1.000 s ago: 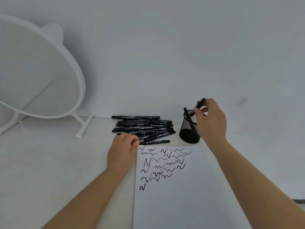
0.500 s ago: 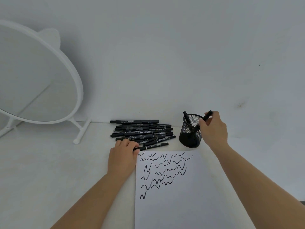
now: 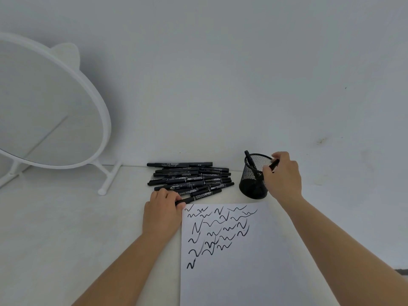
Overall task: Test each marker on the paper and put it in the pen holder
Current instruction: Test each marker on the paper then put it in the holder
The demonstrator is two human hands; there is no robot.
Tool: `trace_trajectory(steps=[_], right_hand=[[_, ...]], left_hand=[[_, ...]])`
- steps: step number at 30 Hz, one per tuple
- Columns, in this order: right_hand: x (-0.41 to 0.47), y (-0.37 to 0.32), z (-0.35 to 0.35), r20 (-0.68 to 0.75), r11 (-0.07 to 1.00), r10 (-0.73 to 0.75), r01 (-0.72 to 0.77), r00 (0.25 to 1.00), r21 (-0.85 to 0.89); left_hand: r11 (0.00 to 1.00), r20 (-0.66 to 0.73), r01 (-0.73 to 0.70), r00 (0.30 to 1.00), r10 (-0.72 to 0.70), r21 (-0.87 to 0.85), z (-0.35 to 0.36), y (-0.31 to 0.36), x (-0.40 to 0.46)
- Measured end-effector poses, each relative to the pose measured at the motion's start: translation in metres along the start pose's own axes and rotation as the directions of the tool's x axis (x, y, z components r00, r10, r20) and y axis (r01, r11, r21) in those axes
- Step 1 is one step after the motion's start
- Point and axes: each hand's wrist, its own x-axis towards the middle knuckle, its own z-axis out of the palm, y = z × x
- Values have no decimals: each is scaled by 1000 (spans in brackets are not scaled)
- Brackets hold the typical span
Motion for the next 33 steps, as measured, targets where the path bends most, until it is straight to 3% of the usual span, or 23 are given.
trace_trajectory(steps=[5,7,8,11,13,15,17,19,23,25,27,29,30,33], right_hand=[[-22,-4,-11,-308,976,-201,216,930,16],[-42,-6,-17,-390,949,-183,266,902,172],[-52,-9,-20,-362,919,-141,258,922,300],[-82,-18,-20,-17,861,-54,55,998,505],[-98,-25,-17,325,809,-34,-166,945,565],[-113,-32,-15,514,699,-60,-331,856,633],[-125,-38,-16,496,624,-62,-354,866,697],[-133,-40,-18,453,628,-17,-343,892,699],[-147,-37,-22,474,647,-15,-353,881,676],[-145,-37,-22,483,624,19,-388,875,678],[-131,-28,-27,418,568,164,-432,894,701],[-107,-10,-44,311,388,357,-443,881,808],[-97,2,-54,240,379,404,-400,883,834],[-96,18,-62,145,613,312,-316,939,724]], left_hand=[[995,-14,-4,1000,6,99,-4,0,-1],[999,-88,-13,996,16,30,-12,3,-6],[997,-145,-23,989,12,-70,-17,5,-9],[919,-257,-102,966,1,-381,-31,17,-21],[845,-235,-154,971,34,-511,-42,33,-36],[817,-167,-195,978,123,-542,-48,49,-53],[833,-50,-232,970,240,-502,-52,59,-68],[809,88,-206,949,302,-550,-58,65,-79],[776,236,-106,919,315,-622,-69,79,-93],[748,372,55,891,262,-661,-73,87,-94],[666,545,278,806,230,-692,-76,89,-93],[609,639,416,743,200,-675,-81,80,-94],[605,635,432,755,163,-669,-83,71,-94],[703,431,273,901,52,-657,-73,45,-85]])
